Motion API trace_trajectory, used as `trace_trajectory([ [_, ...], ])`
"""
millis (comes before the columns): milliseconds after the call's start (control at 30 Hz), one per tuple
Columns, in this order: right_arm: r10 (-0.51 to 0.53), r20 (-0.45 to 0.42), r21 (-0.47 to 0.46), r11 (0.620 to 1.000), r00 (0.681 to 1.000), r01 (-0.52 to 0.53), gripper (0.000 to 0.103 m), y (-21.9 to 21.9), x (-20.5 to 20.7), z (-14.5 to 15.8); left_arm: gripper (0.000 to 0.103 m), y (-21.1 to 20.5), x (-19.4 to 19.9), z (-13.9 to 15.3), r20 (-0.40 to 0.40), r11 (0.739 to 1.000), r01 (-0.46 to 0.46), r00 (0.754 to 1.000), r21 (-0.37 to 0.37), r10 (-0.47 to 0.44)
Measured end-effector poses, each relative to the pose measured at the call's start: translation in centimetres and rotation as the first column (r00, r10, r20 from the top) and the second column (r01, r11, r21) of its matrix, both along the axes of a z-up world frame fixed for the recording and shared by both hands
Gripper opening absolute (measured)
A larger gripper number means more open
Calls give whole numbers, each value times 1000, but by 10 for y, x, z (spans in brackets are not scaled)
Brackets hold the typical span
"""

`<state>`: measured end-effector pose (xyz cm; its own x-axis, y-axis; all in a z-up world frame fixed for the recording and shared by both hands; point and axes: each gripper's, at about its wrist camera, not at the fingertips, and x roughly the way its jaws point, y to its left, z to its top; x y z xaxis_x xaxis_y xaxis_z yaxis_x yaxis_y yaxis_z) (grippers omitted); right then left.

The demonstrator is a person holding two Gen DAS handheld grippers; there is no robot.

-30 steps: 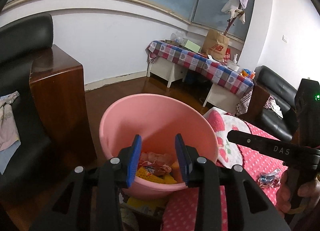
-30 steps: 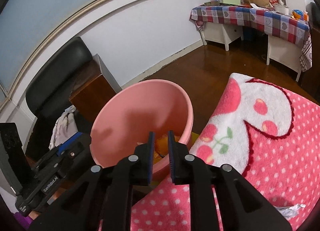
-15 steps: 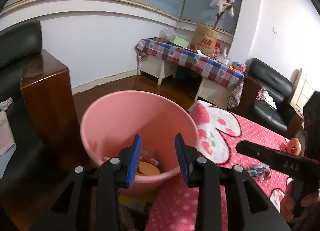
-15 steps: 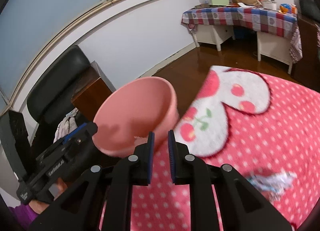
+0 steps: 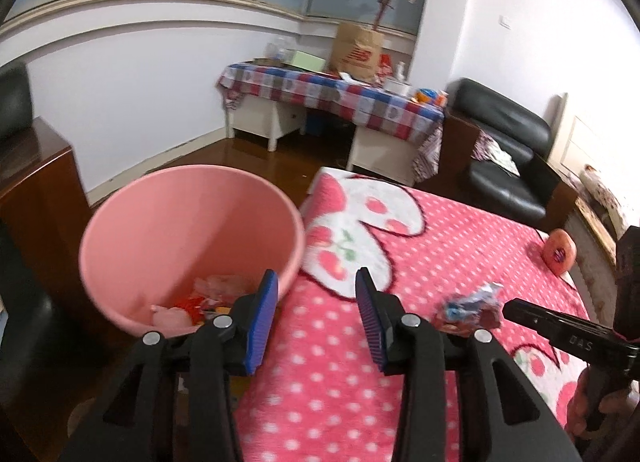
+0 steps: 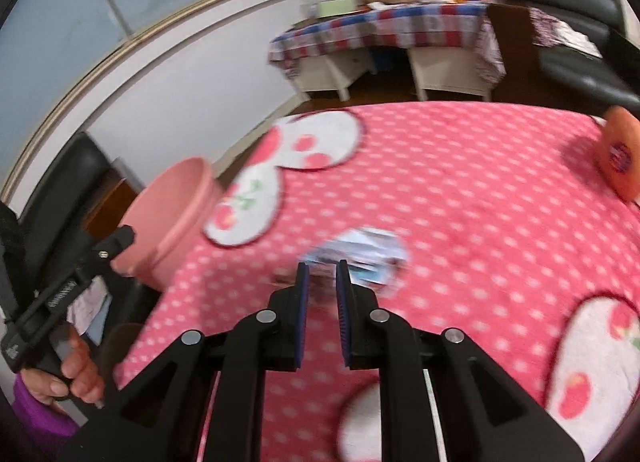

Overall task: Collect trash
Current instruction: 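Move both open tools from the bucket back over the crumpled foil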

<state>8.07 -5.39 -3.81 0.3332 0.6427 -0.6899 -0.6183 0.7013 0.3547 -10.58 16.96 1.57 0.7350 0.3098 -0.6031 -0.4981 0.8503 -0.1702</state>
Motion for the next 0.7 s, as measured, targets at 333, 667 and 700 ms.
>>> trace_trajectory([
  [333, -113, 55, -57, 992, 992, 116, 14, -33, 15, -10, 43, -42, 39, -10, -50, 976, 209, 976, -60, -212],
  [667, -130, 19, -65, 989, 991, 131, 14, -37, 21, -17, 43, -89, 74, -21, -131, 908, 418, 899, -36, -419],
  [700, -129, 16, -65, 989, 992, 130, 14, -36, 22, -17, 43, -93, 78, -23, -143, 901, 432, 890, -28, -432],
])
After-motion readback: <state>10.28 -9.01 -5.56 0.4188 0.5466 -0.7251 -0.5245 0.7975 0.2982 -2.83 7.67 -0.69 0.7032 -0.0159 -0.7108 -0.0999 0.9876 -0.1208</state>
